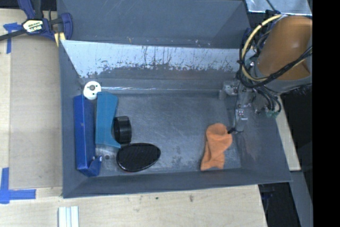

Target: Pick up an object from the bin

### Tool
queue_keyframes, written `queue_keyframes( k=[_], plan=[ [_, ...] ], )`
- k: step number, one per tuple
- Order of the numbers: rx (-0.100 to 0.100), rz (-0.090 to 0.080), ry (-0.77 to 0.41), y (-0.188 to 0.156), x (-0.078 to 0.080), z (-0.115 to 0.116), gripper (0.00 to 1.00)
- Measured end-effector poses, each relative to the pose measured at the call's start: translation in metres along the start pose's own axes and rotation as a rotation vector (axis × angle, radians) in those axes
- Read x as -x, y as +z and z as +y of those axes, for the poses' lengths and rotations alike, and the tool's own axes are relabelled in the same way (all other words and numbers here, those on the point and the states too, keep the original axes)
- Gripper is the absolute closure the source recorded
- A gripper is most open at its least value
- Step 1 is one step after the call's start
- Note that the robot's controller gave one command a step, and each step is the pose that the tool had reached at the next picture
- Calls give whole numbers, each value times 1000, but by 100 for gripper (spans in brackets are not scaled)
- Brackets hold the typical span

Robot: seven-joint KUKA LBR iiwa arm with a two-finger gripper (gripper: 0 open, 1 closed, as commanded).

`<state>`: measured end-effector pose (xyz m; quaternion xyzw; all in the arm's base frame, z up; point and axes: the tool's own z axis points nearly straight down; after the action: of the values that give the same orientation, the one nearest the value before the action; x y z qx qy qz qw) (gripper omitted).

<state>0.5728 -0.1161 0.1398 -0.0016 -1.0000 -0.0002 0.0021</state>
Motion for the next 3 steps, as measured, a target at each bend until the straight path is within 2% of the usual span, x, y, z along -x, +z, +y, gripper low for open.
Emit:
queue_keyframes(
  k=[1, 2, 3],
  plan=[
    [-1, -8, -3, -5, 2, 0, 0],
    [-1, -11, 96, 40, -13, 20, 0],
    [-1, -7, 27, 67, -64, -17, 100]
  ],
)
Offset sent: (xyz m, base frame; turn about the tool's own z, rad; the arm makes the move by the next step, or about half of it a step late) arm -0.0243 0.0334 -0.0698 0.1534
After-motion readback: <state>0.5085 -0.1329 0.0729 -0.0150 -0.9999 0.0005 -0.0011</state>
